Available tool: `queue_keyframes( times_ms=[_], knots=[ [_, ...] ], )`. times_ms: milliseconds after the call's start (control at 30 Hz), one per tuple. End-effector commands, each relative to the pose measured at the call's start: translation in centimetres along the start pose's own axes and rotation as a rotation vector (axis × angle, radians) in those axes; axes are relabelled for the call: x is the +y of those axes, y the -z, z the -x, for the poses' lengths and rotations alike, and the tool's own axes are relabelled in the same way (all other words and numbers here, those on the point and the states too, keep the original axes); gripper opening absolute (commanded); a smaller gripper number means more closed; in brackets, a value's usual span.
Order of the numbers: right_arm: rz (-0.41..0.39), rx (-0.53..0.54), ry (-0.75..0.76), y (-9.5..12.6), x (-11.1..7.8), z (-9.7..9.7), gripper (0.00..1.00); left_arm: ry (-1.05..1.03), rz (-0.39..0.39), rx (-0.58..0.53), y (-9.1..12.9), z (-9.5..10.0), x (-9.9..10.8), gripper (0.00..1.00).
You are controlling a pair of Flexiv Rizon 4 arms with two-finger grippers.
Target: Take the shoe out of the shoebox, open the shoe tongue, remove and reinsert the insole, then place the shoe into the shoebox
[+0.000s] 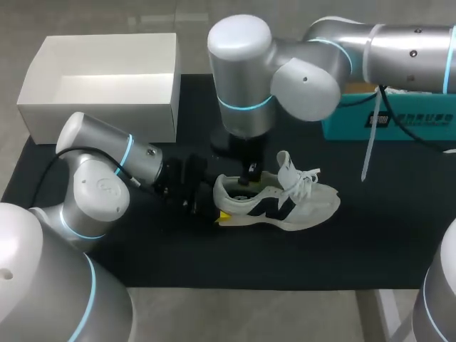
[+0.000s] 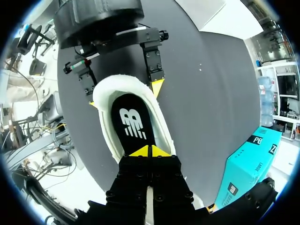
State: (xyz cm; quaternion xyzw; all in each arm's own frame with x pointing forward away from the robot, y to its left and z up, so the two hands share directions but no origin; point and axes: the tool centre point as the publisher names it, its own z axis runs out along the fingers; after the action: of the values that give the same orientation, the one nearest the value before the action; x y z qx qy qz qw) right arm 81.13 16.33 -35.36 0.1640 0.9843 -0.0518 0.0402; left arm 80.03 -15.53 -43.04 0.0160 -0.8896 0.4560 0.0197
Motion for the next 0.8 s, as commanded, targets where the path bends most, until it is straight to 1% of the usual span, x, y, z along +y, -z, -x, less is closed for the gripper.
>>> queue_keyframes(
  times_ms=[33, 100, 233, 333, 367, 800],
  knots=[
    [0.010, -0.029, -0.005, -0.9, -1.0, 0.0, 0.00, 0.000, -0.001, 0.000, 0.0, 0.0, 0.1, 0.00],
    [-0.002, -0.026, -0.006, -1.2, -1.4, 0.5, 0.00, 0.000, -0.001, 0.000, 0.0, 0.0, 0.1, 0.00],
    [-0.012, 0.006, 0.018, -2.3, -1.6, 0.6, 0.00, 0.000, -0.001, 0.000, 0.0, 0.0, 0.1, 0.00],
    [0.017, 0.028, 0.024, -3.1, -1.6, 0.2, 0.00, 0.000, -0.001, 0.000, 0.0, 0.0, 0.1, 0.00],
    [0.062, 0.056, 0.035, -3.2, -1.5, 0.1, 0.00, 0.000, -0.001, 0.000, 0.0, 0.0, 0.1, 0.00],
    [0.062, 0.056, 0.035, -3.2, -1.5, 0.1, 0.00, 0.000, -0.001, 0.000, 0.0, 0.0, 0.1, 0.00]
  ],
)
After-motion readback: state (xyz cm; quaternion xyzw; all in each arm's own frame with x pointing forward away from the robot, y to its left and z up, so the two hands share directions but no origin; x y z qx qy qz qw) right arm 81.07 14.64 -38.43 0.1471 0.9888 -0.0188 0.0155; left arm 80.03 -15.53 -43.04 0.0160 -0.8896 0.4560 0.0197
